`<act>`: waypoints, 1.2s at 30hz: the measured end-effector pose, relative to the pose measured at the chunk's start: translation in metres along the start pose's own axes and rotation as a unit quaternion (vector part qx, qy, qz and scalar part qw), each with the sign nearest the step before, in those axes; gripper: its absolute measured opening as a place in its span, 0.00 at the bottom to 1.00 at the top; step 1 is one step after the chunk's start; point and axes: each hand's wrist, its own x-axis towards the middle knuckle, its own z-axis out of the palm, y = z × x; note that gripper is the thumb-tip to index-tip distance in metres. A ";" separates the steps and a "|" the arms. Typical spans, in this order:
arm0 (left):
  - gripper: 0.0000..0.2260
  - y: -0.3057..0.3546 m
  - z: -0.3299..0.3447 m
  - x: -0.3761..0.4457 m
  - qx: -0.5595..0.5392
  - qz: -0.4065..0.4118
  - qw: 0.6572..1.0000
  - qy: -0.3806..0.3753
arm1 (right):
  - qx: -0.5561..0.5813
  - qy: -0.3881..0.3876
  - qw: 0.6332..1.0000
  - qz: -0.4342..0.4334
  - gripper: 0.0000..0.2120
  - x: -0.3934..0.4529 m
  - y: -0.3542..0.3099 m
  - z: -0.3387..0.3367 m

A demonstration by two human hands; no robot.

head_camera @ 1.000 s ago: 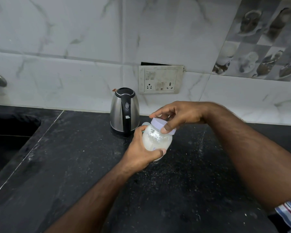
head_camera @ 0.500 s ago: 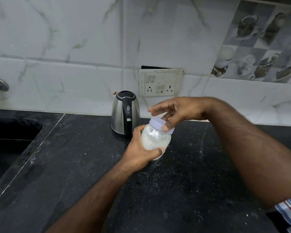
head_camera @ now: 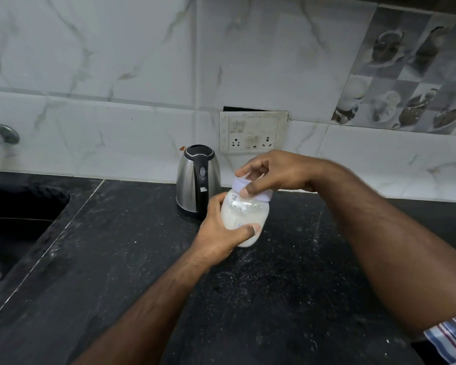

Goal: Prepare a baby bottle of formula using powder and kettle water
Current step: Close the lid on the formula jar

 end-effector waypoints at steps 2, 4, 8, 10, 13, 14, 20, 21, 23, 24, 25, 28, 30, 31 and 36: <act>0.40 0.000 0.000 0.000 -0.004 0.004 1.000 0.005 | -0.104 0.054 0.993 0.017 0.37 0.000 -0.009 0.002; 0.41 -0.001 -0.001 0.000 -0.034 -0.003 0.999 0.007 | -0.094 0.033 0.995 0.031 0.43 0.000 -0.010 -0.001; 0.39 0.000 0.001 -0.002 -0.205 -0.045 0.978 -0.014 | 0.101 -0.086 0.991 -0.007 0.33 -0.006 -0.003 -0.008; 0.44 0.001 0.001 -0.003 -0.292 -0.077 0.953 -0.029 | 0.125 -0.076 0.989 -0.024 0.30 -0.005 0.002 -0.007; 0.43 0.002 0.003 -0.003 -0.352 -0.093 0.931 -0.034 | 0.098 -0.001 0.995 -0.018 0.24 -0.002 -0.002 0.004; 0.42 0.003 0.005 -0.002 -0.354 -0.097 0.930 -0.029 | 0.044 0.044 0.998 -0.008 0.24 0.001 -0.005 0.008; 0.40 -0.001 0.006 -0.002 -0.377 -0.110 0.920 -0.020 | 0.054 0.037 0.998 0.000 0.37 0.001 -0.007 0.012; 0.41 -0.001 0.005 -0.003 -0.381 -0.110 0.918 -0.027 | 0.119 0.004 0.993 0.000 0.28 -0.001 -0.002 0.008; 0.42 0.001 0.004 -0.004 -0.382 -0.105 0.917 -0.041 | 0.153 -0.025 0.988 -0.012 0.18 -0.001 0.005 0.003; 0.42 0.003 0.005 -0.004 -0.381 -0.100 0.918 -0.041 | 0.143 -0.009 0.990 -0.012 0.16 0.000 0.007 0.004; 0.42 0.003 0.005 -0.004 -0.384 -0.097 0.917 -0.036 | 0.131 0.023 0.991 -0.006 0.16 0.001 0.006 0.006; 0.30 0.002 0.004 -0.003 -0.408 -0.100 0.907 -0.004 | 0.021 0.118 0.993 0.011 0.31 0.004 0.000 0.017; 0.24 0.002 -0.001 -0.002 -0.418 -0.106 0.902 -0.005 | -0.036 0.117 0.993 -0.004 0.41 0.005 0.002 0.024; 0.24 0.003 -0.003 -0.001 -0.423 -0.109 0.899 -0.017 | -0.021 0.095 0.995 -0.021 0.41 0.005 0.002 0.026; 0.38 0.010 0.001 -0.003 -0.418 -0.099 0.895 -0.120 | 0.189 0.031 0.977 -0.099 0.17 0.007 -0.006 0.027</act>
